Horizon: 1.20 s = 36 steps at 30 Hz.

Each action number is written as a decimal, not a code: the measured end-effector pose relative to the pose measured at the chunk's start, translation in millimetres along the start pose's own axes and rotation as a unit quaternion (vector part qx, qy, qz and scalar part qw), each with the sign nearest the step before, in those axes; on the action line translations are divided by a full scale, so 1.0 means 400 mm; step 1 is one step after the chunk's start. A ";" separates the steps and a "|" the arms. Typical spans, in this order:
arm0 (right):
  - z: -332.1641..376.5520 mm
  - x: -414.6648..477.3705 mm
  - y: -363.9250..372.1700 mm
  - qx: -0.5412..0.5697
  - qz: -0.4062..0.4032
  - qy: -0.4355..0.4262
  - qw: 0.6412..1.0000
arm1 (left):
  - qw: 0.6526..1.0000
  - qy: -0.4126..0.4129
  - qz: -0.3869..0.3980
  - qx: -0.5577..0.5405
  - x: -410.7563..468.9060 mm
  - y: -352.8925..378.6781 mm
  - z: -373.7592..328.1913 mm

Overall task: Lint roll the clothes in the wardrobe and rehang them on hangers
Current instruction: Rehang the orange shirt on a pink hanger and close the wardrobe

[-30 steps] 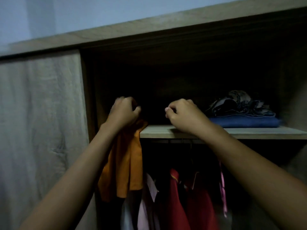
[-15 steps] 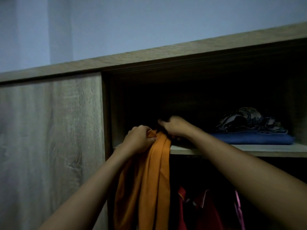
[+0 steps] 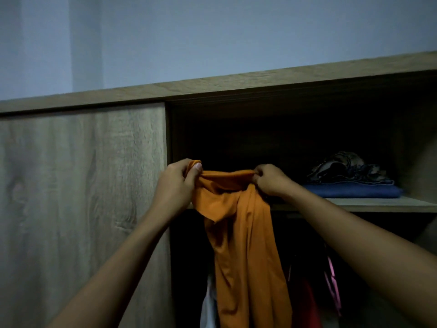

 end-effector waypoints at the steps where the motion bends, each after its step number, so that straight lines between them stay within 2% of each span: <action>1: 0.006 -0.015 -0.013 0.032 -0.026 -0.002 0.999 | 1.000 0.002 -0.004 0.000 -0.005 -0.011 -0.004; 4: 0.038 -0.068 -0.047 0.123 -0.073 -0.007 0.990 | 1.000 0.001 -0.012 0.002 -0.017 -0.036 -0.006; 9: 0.107 -0.178 -0.085 0.308 -0.070 -0.013 0.949 | 0.999 -0.008 -0.046 -0.015 -0.032 -0.066 0.008; 13: 0.146 -0.239 -0.094 0.362 -0.086 -0.034 0.928 | 0.997 -0.020 -0.063 -0.037 -0.043 -0.075 0.022; 16: 0.183 -0.269 -0.092 0.368 -0.086 -0.076 0.923 | 0.994 -0.050 -0.017 -0.093 -0.067 -0.053 0.006; 19: 0.220 -0.289 -0.088 0.343 -0.081 -0.103 0.930 | 0.982 -0.090 0.129 -0.100 -0.096 0.006 -0.035; 21: 0.239 -0.312 -0.080 0.327 -0.053 -0.128 0.935 | 0.973 -0.071 0.202 -0.090 -0.116 0.044 -0.068; 23: 0.244 -0.335 -0.072 0.322 -0.027 -0.151 0.934 | 0.968 -0.035 0.232 -0.089 -0.128 0.073 -0.091; 26: 0.230 -0.359 -0.062 0.311 0.013 -0.169 0.935 | 0.963 -0.025 0.218 -0.156 -0.133 0.089 -0.104; 28: 0.214 -0.368 -0.063 0.285 0.028 -0.180 0.941 | 0.954 -0.062 0.188 -0.226 -0.138 0.080 -0.107; 31: 0.179 -0.387 -0.068 0.215 -0.001 -0.171 0.961 | 0.935 -0.121 0.166 -0.290 -0.149 0.056 -0.114; 33: 0.154 -0.399 -0.049 0.195 0.009 -0.151 0.969 | 0.933 -0.129 0.160 -0.295 -0.149 0.039 -0.122; 36: 0.114 -0.420 0.010 0.186 0.094 -0.072 0.975 | 0.939 -0.124 0.129 -0.293 -0.144 0.017 -0.133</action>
Point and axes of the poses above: each hand's wrist, its own x-axis towards the middle knuckle, its own y-axis out of the palm, z = x × y, the point moved 4 cm from there along x, towards the middle knuckle, and after that the axes turned 10 degrees about z, right-handed, at the moved point
